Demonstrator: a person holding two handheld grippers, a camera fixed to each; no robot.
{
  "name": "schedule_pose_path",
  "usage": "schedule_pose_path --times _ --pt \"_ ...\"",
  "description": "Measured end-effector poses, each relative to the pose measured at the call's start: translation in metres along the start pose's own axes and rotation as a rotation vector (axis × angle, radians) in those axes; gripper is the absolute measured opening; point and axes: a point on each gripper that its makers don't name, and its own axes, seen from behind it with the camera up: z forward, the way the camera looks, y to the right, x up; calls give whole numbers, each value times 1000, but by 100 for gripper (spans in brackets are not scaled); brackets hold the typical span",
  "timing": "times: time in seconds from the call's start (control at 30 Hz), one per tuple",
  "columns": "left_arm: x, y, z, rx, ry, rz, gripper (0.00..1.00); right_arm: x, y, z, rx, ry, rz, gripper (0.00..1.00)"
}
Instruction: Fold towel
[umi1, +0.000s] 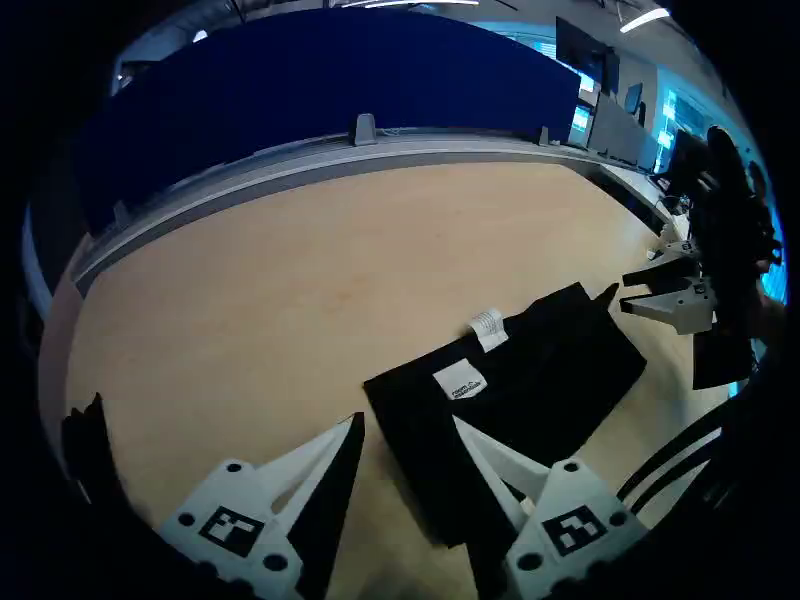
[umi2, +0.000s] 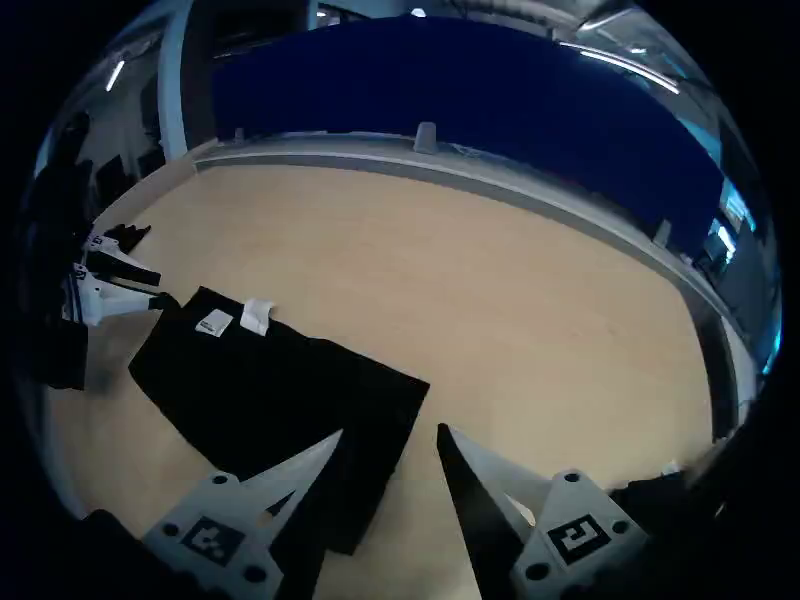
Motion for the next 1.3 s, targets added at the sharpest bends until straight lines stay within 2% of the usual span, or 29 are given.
schedule_pose_path --times 0.17,0.3,0.43,0.77,1.0,1.3 --pt "-3 -3 -3 11 -5 2 84 5 4 1 -3 13 22 76" --pt "-5 -6 -8 24 -5 -10 92 8 4 -1 3 23 37 87" --pt "-6 -9 -13 33 -3 -28 93 8 4 -4 8 26 44 96" --pt "-8 -13 -25 36 6 -42 93 0 2 -11 9 25 55 97" --pt "-12 -7 -35 30 8 -49 93 -7 -1 -17 16 22 52 96" --pt "-33 1 -54 40 -4 -64 93 -25 -5 -32 25 2 37 96"
